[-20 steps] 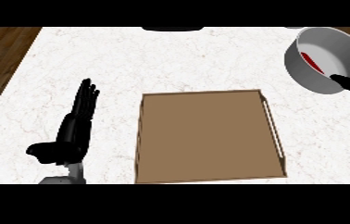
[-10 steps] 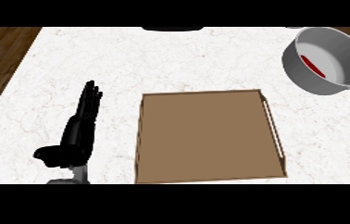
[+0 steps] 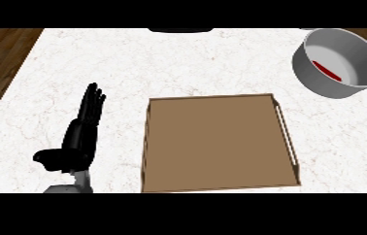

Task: Pick the can from the tray and place it in the pot

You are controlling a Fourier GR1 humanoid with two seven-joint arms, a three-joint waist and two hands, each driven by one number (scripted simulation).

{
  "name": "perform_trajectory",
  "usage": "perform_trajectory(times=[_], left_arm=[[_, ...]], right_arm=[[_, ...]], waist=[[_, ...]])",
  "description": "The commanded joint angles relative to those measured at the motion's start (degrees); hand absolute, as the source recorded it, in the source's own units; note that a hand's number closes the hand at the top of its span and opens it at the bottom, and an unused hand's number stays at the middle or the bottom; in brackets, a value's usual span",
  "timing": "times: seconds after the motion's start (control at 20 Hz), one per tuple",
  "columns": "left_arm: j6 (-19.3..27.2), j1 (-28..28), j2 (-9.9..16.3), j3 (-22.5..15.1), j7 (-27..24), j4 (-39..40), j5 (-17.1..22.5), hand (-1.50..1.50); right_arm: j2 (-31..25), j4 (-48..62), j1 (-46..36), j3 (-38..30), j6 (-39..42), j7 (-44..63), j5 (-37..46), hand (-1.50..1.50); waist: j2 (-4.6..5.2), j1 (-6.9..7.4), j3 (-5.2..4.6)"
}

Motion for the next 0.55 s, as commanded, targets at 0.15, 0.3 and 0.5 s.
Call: perform_trajectory(times=[0.15, 0.3, 0.5], left_arm=[[-0.6, -1.3, 0.6, 1.8, 0.4, 0.6, 0.2, 0.00], [-1.4, 0.1, 1.1, 1.2, 1.9, -2.0, 0.3, 0.00], [-1.9, 3.3, 0.4, 0.0, 0.3, -3.8, 0.1, 0.00]], right_arm=[[-0.9, 0.6, 4.7, -1.0, -0.2, -4.5, -6.4, -1.50], [-4.1, 5.4, 4.0, -3.9, 0.5, -6.9, -9.4, -1.50], [-9.6, 9.5, 8.3, -6.7, 4.5, -7.8, -12.0, -1.50]], waist=[[-0.03, -0.07, -0.01], [0.03, 0.20, 0.05], [0.05, 0.19, 0.10]])
